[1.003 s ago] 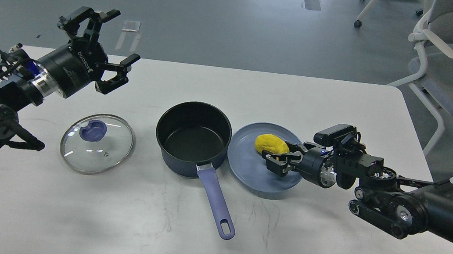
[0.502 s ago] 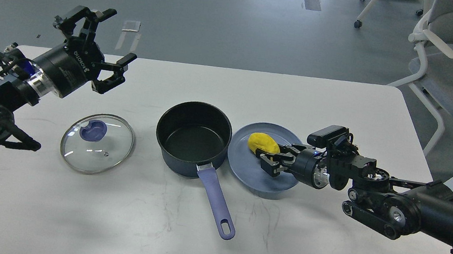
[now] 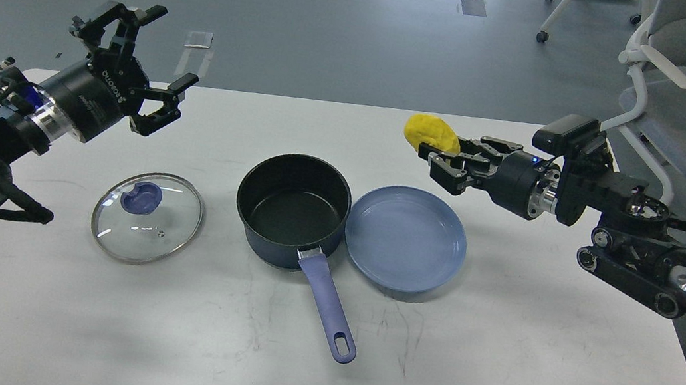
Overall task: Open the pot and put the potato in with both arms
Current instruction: 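Carry the potato over the open pot with the right gripper, then release the potato into the pot and raise the right gripper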
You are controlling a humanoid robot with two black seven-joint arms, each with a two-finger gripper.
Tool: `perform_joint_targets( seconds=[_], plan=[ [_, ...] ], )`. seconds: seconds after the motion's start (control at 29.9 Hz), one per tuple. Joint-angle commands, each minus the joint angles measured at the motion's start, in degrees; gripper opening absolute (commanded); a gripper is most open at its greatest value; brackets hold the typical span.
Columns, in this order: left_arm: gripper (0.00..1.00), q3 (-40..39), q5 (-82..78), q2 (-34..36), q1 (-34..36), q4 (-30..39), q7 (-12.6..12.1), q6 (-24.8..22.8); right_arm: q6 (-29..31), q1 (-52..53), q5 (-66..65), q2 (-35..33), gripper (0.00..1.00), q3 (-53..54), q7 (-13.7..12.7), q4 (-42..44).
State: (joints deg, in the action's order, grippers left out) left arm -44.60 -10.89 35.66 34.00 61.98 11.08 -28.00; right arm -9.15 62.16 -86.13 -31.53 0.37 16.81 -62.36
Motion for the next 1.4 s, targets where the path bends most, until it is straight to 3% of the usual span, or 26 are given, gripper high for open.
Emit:
perform_joint_targets(
  seconds=[0.0,0.43,0.84,1.37],
  plan=[
    [0.98,-0.49,0.0,0.02,0.01,0.24,-0.01,0.0,0.36,3.66,0.08,0.76,0.38,0.34,0.86,-0.13],
    [0.98,-0.49,0.0,0.72,0.01,1.12,-0.01,0.0,2.47,7.89,0.0,12.27,0.38,-2.55,2.09,0.57],
    [0.98,-0.76,-0.01,2.04,-0.08,1.21,-0.01,0.0,2.47,7.27,0.0,21.94,0.38,-6.78,2.18,6.54],
    [0.98,-0.67,0.0,2.57,-0.25,1.12,0.08,0.0,2.65,5.87,0.08,24.76,0.38,-8.01,2.09,9.28]
  ],
)
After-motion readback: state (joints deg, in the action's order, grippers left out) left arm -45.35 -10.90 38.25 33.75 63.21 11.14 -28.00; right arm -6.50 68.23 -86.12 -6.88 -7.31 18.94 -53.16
